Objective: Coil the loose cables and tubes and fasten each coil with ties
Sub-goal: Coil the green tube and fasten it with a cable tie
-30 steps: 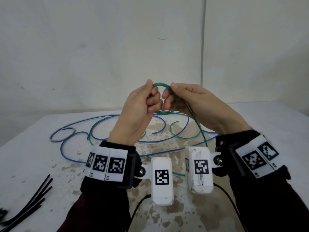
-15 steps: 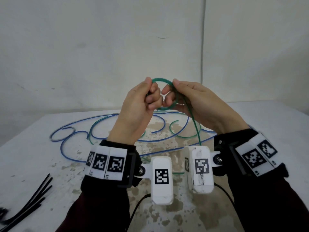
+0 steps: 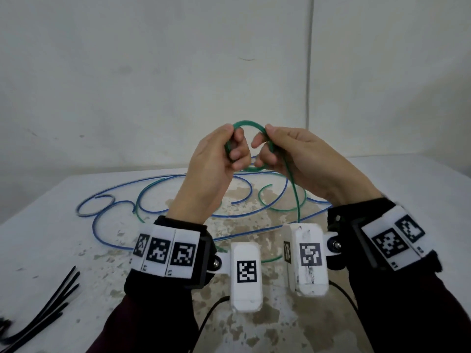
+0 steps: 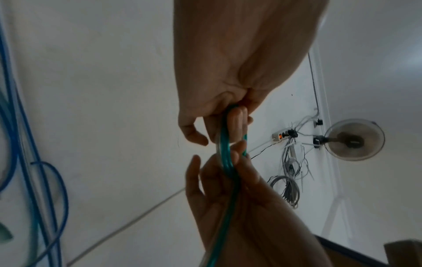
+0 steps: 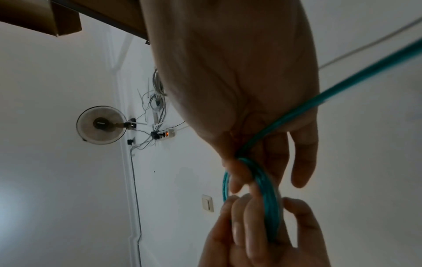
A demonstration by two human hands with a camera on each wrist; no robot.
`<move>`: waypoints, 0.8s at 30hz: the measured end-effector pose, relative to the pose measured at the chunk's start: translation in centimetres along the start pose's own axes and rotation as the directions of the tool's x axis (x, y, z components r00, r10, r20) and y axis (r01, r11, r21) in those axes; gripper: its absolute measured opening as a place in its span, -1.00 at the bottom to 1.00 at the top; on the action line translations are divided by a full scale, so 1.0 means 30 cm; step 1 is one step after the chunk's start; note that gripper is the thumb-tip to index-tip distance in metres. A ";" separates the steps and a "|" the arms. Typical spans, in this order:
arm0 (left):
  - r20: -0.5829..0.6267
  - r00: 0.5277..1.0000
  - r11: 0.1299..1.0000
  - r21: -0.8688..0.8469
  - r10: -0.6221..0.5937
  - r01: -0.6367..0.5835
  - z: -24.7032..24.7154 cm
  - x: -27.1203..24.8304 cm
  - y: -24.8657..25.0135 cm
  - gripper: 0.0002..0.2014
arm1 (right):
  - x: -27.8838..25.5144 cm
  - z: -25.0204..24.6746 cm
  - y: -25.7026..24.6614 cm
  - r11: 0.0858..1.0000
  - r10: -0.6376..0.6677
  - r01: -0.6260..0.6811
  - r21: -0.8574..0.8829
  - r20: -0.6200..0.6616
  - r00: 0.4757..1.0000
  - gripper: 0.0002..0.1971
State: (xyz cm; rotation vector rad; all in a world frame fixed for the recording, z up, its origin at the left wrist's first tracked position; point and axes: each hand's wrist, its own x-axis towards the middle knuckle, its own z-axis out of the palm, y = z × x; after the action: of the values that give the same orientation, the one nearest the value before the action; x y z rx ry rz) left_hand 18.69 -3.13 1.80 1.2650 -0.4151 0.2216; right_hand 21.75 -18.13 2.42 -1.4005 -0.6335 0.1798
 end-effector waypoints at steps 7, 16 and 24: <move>0.107 0.994 0.912 0.409 -0.032 -0.015 -0.014 -0.007 -0.026 -0.70 | -0.012 0.004 -0.009 0.942 -0.010 0.010 -0.335 0.003 1.000 -0.64; -0.015 0.972 0.906 0.365 0.236 -0.214 0.002 -0.004 -0.013 -0.71 | -0.008 0.023 -0.005 0.990 -0.049 0.052 -0.132 0.021 0.999 -0.64; 0.022 0.999 0.989 0.145 0.034 -0.037 -0.004 -0.005 0.008 -0.68 | -0.010 0.012 -0.013 0.996 -0.028 0.031 -0.078 0.045 0.999 -0.66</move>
State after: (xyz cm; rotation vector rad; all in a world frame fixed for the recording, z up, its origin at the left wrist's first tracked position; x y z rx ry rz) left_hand 18.48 -2.92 1.93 1.4041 -0.4444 0.2737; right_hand 21.23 -18.04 2.72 -1.4652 -0.7037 0.1640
